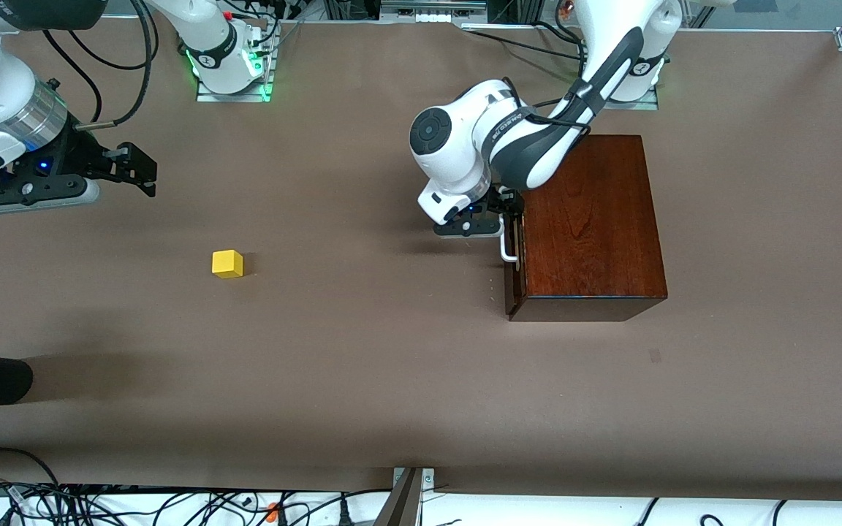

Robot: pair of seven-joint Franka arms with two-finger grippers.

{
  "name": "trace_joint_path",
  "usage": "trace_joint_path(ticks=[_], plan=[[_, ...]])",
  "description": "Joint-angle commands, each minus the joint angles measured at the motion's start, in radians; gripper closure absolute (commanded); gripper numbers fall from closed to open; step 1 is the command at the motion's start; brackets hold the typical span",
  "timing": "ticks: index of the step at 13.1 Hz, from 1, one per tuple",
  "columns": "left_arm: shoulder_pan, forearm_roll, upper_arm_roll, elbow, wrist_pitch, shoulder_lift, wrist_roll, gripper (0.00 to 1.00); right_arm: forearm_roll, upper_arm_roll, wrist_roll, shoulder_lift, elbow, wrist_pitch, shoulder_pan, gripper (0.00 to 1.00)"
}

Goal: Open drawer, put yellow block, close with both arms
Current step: 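Move the left gripper over the box to the white drawer handle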

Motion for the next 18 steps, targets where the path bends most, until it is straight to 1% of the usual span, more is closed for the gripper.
trace_joint_path(ticks=[1, 5, 7, 11, 18], plan=[[-0.009, 0.055, 0.002, 0.004, 0.007, 0.014, -0.058, 0.00, -0.001, 0.002, 0.007, 0.011, 0.028, -0.022, 0.003, 0.00], [-0.015, 0.055, 0.001, 0.033, 0.008, 0.034, -0.069, 0.00, -0.001, 0.002, 0.007, 0.011, 0.028, -0.021, 0.003, 0.00], [-0.038, 0.057, 0.001, 0.067, 0.007, 0.062, -0.093, 0.00, -0.001, 0.002, 0.006, 0.011, 0.028, -0.021, 0.003, 0.00], [-0.067, 0.052, 0.002, 0.075, 0.007, 0.080, -0.125, 0.00, -0.001, 0.002, 0.006, 0.011, 0.028, -0.019, 0.003, 0.00], [-0.127, 0.038, 0.004, 0.186, 0.004, 0.143, -0.168, 0.00, -0.001, 0.002, 0.006, 0.013, 0.028, -0.015, 0.003, 0.00]])
